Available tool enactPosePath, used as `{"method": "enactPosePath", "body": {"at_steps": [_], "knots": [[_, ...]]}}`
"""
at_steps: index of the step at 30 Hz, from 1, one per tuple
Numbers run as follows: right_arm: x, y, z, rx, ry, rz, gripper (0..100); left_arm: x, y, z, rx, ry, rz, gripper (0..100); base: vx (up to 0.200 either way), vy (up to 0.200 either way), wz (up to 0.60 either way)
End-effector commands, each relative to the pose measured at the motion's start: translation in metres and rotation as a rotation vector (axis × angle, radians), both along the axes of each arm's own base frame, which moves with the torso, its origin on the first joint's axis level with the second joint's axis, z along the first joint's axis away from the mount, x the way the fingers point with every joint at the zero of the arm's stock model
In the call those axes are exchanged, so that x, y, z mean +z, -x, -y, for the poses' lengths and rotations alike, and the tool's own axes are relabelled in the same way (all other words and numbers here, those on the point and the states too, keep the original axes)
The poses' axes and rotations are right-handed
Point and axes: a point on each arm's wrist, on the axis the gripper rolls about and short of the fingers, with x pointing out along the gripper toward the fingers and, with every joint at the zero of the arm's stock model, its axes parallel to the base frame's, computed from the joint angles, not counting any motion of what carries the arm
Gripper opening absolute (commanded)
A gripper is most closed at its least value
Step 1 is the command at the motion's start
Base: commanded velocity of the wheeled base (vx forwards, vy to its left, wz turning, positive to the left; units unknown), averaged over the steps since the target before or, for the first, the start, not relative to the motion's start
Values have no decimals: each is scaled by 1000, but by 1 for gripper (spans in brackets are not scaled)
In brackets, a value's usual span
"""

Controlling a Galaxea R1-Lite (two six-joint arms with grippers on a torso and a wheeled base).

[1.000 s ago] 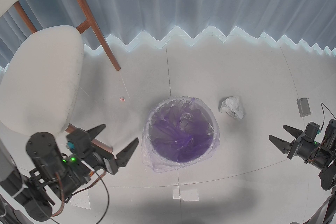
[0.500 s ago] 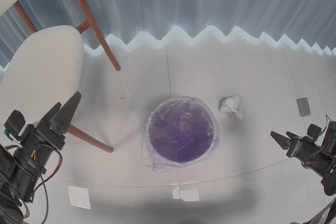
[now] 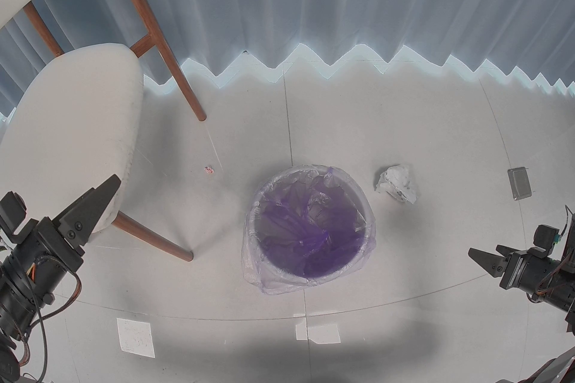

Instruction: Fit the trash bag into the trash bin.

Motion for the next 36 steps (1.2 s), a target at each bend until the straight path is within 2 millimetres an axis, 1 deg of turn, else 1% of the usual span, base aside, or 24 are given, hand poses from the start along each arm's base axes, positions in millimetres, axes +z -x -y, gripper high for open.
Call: {"method": "enactPosePath", "body": {"at_steps": [1,2,4,6,7,11,13,17,22,23,25,27,28,30,31,34,35,36], "knots": [[12,-16,1,16,33,-30,100,18,20,-18,-2,1,49,100,0,0,0],[11,-19,1,24,47,-48,100,16,21,-20,0,-8,29,100,0,0,0],[10,-21,2,29,55,-62,100,17,22,-22,-8,-15,15,100,200,0,0],[7,-29,1,41,69,-90,100,17,23,-23,-22,-19,11,100,200,0,0],[7,-30,1,41,69,-90,100,17,23,-22,-23,-19,11,100,200,0,0],[-8,-44,4,36,84,-167,100,17,21,-22,-37,-24,8,100,200,0,0],[-13,-50,5,24,90,-179,100,16,21,-22,-37,-26,-1,100,200,0,0],[-22,-55,5,27,92,-217,100,15,21,-22,-35,-27,-1,100,200,0,0],[-36,-71,7,27,106,-238,100,17,21,-22,-34,-26,5,100,0,0,0],[-36,-71,7,26,108,-238,100,17,20,-22,-32,-26,4,100,0,0,0],[-51,-85,9,5,134,-234,100,18,21,-22,-31,-23,9,100,0,0,0],[-60,-95,10,-1,146,-232,100,19,21,-23,-29,-24,11,100,0,0,0],[-68,-104,11,-2,157,-221,100,19,22,-23,-30,-23,16,100,0,0,0],[-75,-115,12,-2,163,-199,100,20,22,-23,-30,-23,19,100,0,0,0],[-81,-127,13,-6,166,-178,100,20,22,-23,-30,-24,21,100,0,0,0],[-94,-151,15,-29,182,-147,100,20,22,-23,-26,-32,28,100,0,0,0],[-95,-154,15,-31,182,-145,100,20,22,-23,-25,-36,30,100,0,0,0],[-100,-167,17,-36,185,-135,100,20,23,-23,-19,-58,38,100,0,0,0]]}}
